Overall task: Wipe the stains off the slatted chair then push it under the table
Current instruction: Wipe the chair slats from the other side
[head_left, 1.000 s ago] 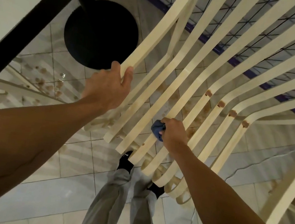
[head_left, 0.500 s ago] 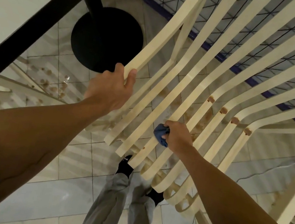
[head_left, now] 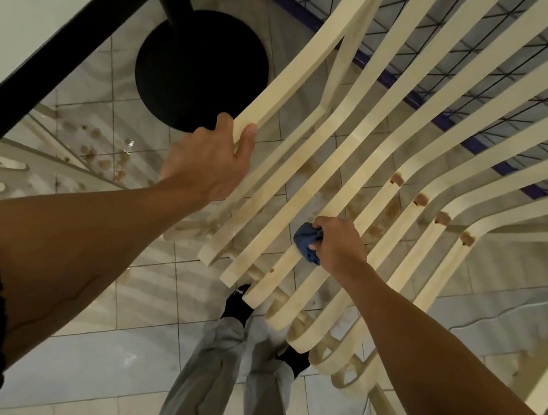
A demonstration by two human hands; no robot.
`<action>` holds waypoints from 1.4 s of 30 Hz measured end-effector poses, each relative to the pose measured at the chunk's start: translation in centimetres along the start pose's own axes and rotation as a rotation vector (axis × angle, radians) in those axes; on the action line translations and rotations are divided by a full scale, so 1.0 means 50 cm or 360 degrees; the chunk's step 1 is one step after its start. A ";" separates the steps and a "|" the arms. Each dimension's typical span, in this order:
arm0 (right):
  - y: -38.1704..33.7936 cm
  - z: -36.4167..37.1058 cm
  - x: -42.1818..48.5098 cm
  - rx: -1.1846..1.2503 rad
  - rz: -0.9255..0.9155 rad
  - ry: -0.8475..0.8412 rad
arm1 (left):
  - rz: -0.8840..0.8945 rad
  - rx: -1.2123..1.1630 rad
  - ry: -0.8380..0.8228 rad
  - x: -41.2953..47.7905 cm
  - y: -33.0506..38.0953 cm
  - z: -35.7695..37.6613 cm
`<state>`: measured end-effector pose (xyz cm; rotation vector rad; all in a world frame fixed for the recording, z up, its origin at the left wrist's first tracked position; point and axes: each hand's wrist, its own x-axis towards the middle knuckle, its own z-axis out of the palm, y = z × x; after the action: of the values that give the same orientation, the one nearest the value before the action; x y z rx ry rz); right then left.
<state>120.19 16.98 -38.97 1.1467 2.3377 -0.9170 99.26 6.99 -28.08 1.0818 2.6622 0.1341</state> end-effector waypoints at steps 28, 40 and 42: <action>-0.024 0.045 -0.047 -0.0345 -0.0253 -0.0118 | -0.0031 0.0024 -0.0017 -0.003 0.005 -0.005; -0.085 0.065 -0.089 -0.0256 -0.0178 -0.0126 | -0.0055 0.0062 -0.0026 -0.003 0.006 -0.006; -0.078 0.054 -0.076 -0.0280 -0.0182 -0.0161 | -0.0040 0.0062 -0.0020 -0.003 0.005 -0.006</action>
<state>119.45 11.24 -37.20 0.8850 2.3676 -0.7696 99.47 7.05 -27.73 1.0572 2.6764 0.0709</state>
